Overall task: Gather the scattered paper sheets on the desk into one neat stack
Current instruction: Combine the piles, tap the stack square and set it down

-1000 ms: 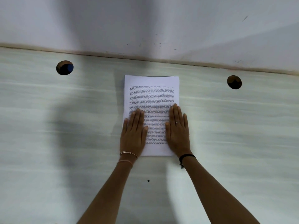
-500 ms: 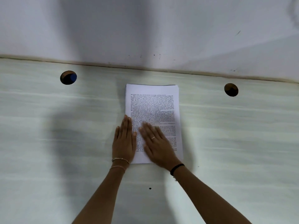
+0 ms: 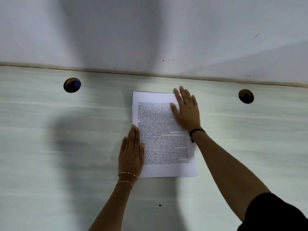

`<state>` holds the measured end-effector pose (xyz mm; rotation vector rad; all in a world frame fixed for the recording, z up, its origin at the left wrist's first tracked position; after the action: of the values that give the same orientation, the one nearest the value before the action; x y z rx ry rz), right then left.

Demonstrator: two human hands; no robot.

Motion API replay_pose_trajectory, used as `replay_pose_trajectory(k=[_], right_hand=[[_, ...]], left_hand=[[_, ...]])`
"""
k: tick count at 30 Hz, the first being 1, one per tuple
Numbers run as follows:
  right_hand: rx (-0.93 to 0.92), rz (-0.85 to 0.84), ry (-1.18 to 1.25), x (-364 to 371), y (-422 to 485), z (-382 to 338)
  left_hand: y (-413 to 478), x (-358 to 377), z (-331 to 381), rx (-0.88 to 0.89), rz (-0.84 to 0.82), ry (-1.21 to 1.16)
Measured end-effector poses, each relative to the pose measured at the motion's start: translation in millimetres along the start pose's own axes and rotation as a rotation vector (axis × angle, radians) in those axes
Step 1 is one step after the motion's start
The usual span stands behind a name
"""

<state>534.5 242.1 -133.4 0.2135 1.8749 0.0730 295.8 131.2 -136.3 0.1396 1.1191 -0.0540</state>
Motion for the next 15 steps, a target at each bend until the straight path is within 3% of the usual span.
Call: replay_pose_trajectory(k=[5,11,15], right_hand=[[0.125,0.067,0.098,-4,-1,6],[0.285,0.071,0.453,-27,-106,-16],[0.595,0.113,0.824,-46,-138,-21]], left_hand=[[6,-4,-1,0.003,0.029,-0.017],[4,-12,1,-0.027,0.077,-0.144],[8,-21,8,-0.165,0.142,-0.443]])
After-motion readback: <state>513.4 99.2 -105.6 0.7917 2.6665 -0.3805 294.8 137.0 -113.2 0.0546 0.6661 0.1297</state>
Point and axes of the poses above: each hand's wrist, its own y-axis towards the middle knuckle, its own x-axis out of the palm, z = x × y, the point moved 5 cm from there along y, towards the middle knuckle, and after that the axes turned 11 degrees about z, right-handed, at the moved point
